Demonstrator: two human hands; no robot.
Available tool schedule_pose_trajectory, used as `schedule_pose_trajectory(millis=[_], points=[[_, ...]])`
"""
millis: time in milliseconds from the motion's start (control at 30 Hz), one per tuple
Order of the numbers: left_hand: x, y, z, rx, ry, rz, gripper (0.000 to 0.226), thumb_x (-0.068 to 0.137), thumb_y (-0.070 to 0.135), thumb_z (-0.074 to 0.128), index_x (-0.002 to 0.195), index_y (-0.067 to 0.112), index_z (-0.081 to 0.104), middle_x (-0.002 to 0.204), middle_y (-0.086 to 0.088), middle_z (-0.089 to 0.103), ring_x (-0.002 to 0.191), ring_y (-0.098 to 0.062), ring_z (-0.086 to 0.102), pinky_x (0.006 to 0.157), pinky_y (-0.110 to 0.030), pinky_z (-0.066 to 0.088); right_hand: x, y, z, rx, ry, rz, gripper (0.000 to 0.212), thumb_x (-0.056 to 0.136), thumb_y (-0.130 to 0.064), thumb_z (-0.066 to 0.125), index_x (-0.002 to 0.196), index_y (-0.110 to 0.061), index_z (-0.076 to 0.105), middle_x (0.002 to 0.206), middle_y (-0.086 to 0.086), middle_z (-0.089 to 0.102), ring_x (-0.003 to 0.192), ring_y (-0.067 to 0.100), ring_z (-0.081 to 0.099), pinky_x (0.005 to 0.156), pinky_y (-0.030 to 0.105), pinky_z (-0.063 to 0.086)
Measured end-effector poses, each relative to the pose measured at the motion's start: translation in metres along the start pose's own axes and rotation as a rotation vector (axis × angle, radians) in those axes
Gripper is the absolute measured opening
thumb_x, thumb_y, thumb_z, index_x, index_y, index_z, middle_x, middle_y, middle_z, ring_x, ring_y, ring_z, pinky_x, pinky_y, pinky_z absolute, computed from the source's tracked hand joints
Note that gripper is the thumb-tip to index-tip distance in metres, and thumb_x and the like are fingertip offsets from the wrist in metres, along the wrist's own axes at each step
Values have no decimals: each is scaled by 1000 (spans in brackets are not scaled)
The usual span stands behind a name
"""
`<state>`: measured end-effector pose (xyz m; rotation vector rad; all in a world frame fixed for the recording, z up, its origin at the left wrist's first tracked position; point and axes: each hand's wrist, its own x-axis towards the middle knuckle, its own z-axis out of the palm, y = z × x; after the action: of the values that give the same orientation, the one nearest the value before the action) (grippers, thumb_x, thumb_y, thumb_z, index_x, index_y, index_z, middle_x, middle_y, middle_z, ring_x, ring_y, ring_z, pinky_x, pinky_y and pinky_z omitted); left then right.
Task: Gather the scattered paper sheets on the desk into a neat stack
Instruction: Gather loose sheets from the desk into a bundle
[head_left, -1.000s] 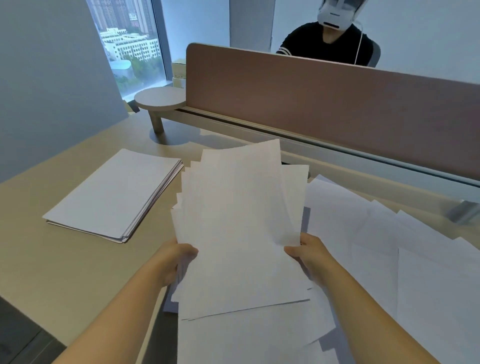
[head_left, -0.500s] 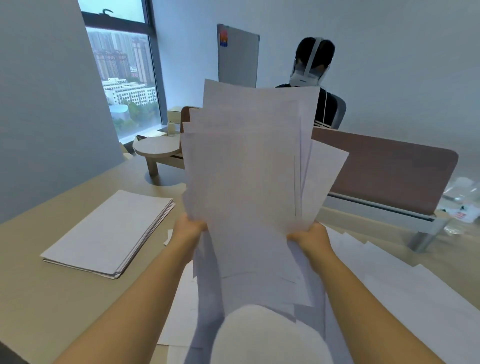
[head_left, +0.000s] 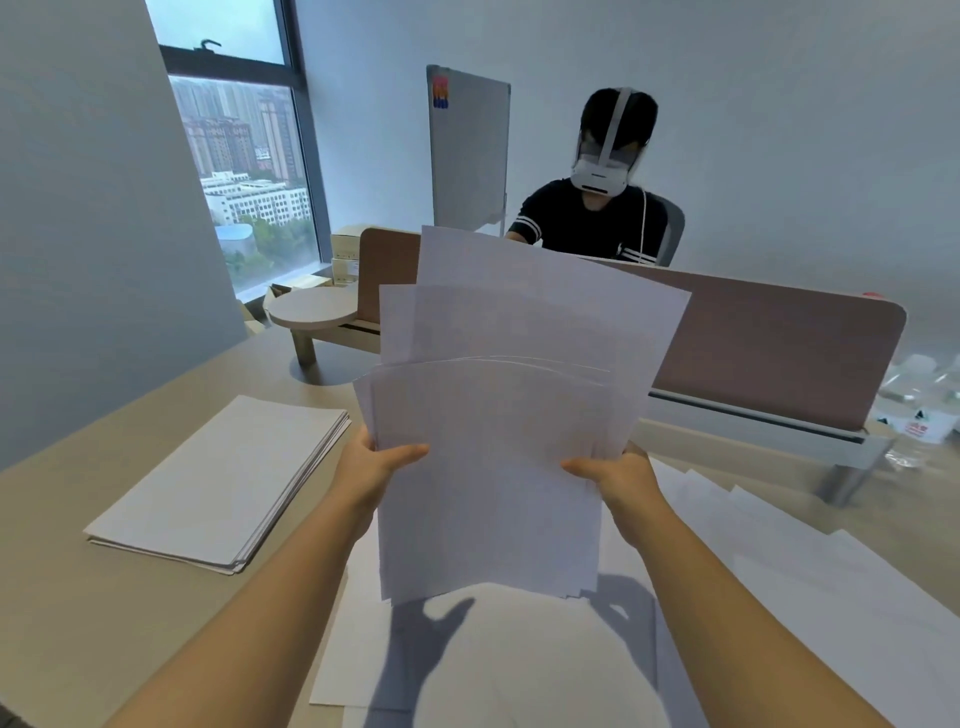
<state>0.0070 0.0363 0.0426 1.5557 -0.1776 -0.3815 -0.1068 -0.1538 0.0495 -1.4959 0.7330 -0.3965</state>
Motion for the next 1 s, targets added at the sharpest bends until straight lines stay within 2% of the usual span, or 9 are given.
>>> schedule_pose_trajectory(millis=[167, 300, 367, 500, 667, 767, 833, 900, 1000], points=[[3, -2, 3, -49, 28, 12, 28, 84, -4, 59, 108, 9, 54, 93, -4, 61, 79, -20, 58, 72, -31, 47, 1, -1, 6, 61, -18, 0, 45, 80, 3, 65, 122, 2, 52, 117, 16, 59, 93, 27, 53, 85, 35, 44], [8, 3, 6, -42, 78, 65, 33, 86, -2, 57, 119, -2, 54, 105, -6, 57, 96, -24, 54, 84, -35, 43, 3, -11, 13, 75, 8, -47, 39, 80, -1, 66, 117, 3, 56, 99, 7, 58, 90, 27, 54, 82, 33, 44], [11, 10, 5, -37, 65, 88, 34, 85, 0, 59, 119, 2, 53, 104, -5, 58, 93, -27, 54, 83, -34, 43, 4, -18, 14, 86, 21, -78, 36, 79, -1, 68, 114, 2, 58, 99, 7, 59, 91, 28, 56, 81, 33, 44], [14, 18, -2, -68, 11, 144, 33, 81, -1, 64, 104, 19, 49, 87, 2, 59, 79, -13, 57, 65, -27, 48, 6, -24, 14, 101, 7, -126, 41, 77, 1, 69, 115, -3, 54, 101, 5, 57, 91, 22, 53, 82, 30, 42], [26, 14, -10, -51, -43, 142, 49, 71, 8, 74, 111, 17, 48, 90, 2, 59, 83, -14, 57, 62, -26, 48, 12, -24, 12, 90, -3, -130, 39, 76, 2, 69, 110, -8, 52, 97, 3, 56, 91, 21, 53, 82, 28, 40], [33, 11, -4, -21, -79, 138, 61, 59, 15, 74, 114, 18, 49, 92, 3, 61, 82, -10, 62, 64, -26, 51, 16, -26, 19, 98, -55, -108, 36, 76, 5, 68, 107, -8, 54, 93, 3, 60, 77, 17, 60, 64, 21, 51], [39, 12, 0, -30, -90, 150, 47, 69, 5, 76, 106, 21, 52, 90, 6, 62, 74, -3, 65, 61, -22, 53, 19, -28, 22, 109, -52, -108, 33, 77, 6, 66, 105, -8, 55, 92, 3, 60, 71, 12, 59, 52, 12, 51], [46, 12, -1, -39, -92, 135, 36, 77, 1, 69, 100, 24, 54, 89, 5, 62, 79, -9, 65, 66, -25, 54, 24, -26, 21, 113, -20, -109, 36, 77, 6, 66, 107, -7, 54, 96, 4, 59, 78, 18, 58, 60, 16, 50], [51, 7, -7, -18, -133, 92, 46, 73, 3, 72, 113, 16, 52, 94, 1, 62, 91, -18, 59, 82, -34, 49, 28, -20, 24, 94, -13, -79, 41, 76, 7, 67, 114, -3, 55, 102, 7, 59, 90, 22, 56, 75, 26, 46]])
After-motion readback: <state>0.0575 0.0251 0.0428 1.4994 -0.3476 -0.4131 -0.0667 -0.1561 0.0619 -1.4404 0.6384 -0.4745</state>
